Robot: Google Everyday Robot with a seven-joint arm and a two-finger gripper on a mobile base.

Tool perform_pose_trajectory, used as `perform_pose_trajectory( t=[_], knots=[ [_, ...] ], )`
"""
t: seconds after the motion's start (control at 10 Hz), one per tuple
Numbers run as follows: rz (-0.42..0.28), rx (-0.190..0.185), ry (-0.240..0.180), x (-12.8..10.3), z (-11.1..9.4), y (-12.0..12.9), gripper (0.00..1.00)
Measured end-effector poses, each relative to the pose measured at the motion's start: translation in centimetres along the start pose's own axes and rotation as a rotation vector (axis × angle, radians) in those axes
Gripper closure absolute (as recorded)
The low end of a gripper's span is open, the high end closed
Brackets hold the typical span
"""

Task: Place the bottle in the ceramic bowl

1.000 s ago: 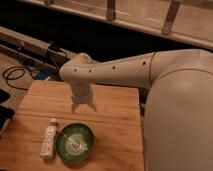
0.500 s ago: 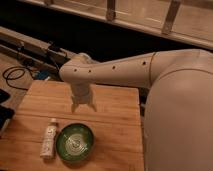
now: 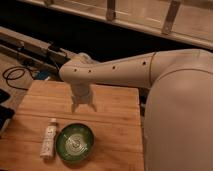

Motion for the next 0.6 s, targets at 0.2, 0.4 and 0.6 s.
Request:
perform_pose_trajectory(
  t=[0.2, 0.4, 0.6],
  knots=[
    [-0.04, 0.032, -0.05, -1.1, -0.4, 2.3, 0.35],
    [-0.092, 0.073, -0.06, -2.3, 0.0, 5.0, 0.35],
    [-0.177, 0.109, -0.04, -3.5, 1.8, 8.9, 0.35]
  ],
)
